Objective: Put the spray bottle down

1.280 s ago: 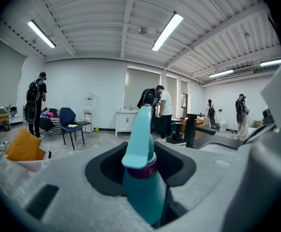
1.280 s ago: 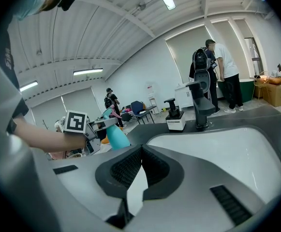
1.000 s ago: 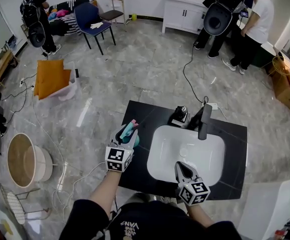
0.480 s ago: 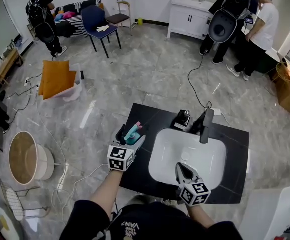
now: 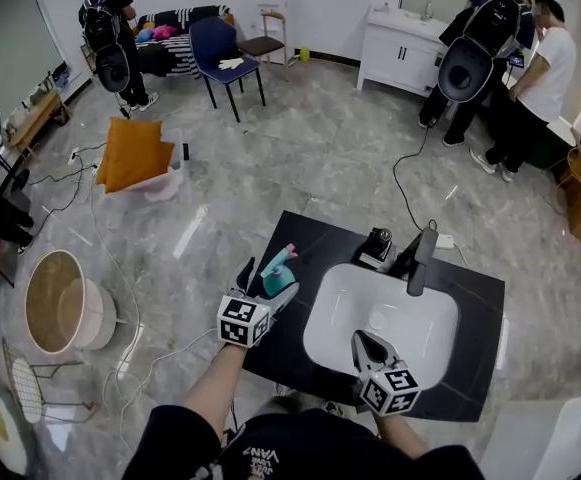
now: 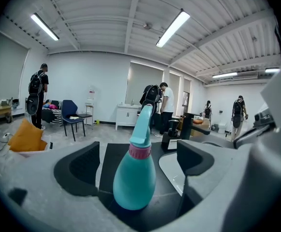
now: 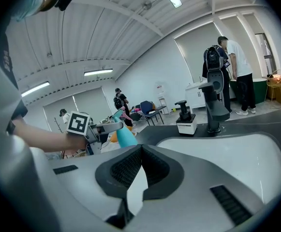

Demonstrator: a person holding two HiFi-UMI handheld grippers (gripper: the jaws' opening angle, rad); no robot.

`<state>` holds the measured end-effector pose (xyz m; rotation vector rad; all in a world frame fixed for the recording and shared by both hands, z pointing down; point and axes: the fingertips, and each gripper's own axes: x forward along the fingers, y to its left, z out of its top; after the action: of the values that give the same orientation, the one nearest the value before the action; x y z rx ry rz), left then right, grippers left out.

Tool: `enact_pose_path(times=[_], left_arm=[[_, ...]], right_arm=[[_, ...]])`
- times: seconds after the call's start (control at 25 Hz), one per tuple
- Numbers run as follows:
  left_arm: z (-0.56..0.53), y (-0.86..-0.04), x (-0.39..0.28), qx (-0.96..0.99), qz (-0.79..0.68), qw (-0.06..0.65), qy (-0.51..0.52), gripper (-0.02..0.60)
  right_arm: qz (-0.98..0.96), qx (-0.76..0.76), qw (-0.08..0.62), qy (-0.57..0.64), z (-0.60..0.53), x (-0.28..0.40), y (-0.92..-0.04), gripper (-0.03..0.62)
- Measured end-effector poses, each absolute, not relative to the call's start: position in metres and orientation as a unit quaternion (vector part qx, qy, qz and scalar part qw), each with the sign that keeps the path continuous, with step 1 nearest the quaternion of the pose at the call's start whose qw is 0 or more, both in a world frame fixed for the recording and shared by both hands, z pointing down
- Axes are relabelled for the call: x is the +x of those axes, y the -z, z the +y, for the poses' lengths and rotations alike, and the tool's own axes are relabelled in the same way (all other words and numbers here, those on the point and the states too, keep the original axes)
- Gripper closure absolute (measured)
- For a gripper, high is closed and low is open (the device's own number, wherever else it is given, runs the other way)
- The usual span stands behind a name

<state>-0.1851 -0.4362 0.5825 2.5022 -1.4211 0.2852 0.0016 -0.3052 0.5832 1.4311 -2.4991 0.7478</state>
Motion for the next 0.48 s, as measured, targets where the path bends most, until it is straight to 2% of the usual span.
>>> enact_pose_path(times=[0.48], left_arm=[[-0.383,-0.575,-0.205,0.826,-0.539,0.137,-0.090,0.089]], right_arm=[[-0.866,0.429,0.089,-0.242,-0.288,-0.004,-0.577,0.595]])
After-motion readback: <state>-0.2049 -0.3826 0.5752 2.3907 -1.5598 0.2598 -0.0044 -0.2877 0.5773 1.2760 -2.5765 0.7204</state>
